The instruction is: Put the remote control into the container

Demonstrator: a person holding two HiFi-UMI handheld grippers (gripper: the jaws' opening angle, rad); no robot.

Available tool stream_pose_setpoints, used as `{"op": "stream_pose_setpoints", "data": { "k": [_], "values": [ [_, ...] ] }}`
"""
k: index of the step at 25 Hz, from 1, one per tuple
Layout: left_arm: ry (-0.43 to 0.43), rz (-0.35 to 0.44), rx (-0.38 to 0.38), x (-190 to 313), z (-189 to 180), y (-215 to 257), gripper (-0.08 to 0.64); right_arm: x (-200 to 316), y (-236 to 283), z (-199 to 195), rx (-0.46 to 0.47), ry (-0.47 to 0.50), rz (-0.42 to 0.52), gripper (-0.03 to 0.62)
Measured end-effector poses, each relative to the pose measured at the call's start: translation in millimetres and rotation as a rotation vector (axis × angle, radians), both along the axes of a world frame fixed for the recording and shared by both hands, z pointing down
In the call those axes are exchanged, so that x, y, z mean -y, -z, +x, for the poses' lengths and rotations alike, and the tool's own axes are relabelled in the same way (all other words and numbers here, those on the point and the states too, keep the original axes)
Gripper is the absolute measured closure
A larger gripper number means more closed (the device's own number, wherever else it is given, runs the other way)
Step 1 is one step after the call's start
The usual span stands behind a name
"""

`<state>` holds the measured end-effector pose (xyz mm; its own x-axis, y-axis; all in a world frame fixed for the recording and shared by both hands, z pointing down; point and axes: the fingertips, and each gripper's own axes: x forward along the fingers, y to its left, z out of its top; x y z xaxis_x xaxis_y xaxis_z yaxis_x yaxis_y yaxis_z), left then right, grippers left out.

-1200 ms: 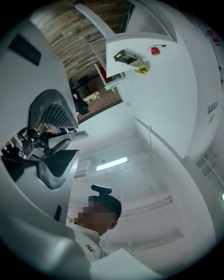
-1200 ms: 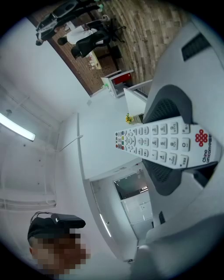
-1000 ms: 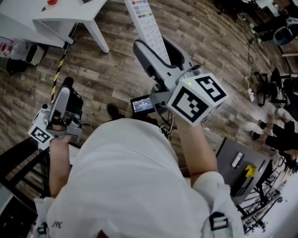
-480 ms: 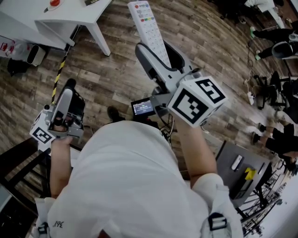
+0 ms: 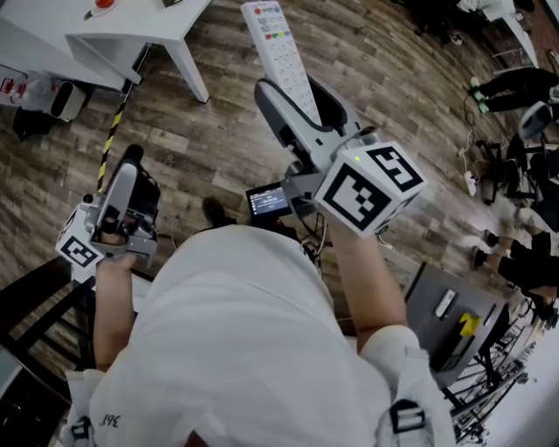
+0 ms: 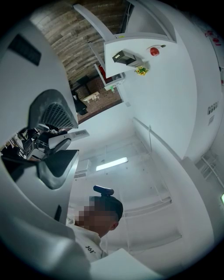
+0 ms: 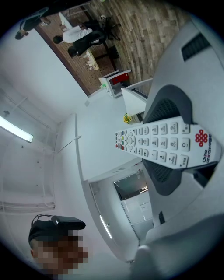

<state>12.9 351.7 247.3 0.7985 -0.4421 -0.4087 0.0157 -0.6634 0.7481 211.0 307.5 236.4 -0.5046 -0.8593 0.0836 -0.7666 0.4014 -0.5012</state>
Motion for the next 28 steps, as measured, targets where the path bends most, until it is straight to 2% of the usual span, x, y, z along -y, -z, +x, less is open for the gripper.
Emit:
{"op": "stream_pose_setpoints", "data": {
  "k": [9, 20, 28],
  "values": [
    [-0.011, -0.005, 0.001, 6.6, -20.6, -3.9, 0.407, 4.8, -3.7, -24.4, -0.005, -0.005, -0.009, 0.35],
    [-0.029, -0.019, 0.017, 18.6, -81.9, -14.9, 0.407, 14.7, -10.8, -86.3, -0.021, -0.014, -0.02, 0.35],
    [-0.049, -0.038, 0.028, 33.9, -106.5, -26.9, 0.407, 25.7, -18.3, -110.5, -0.043, -0.03, -0.042, 0.35]
  ]
}}
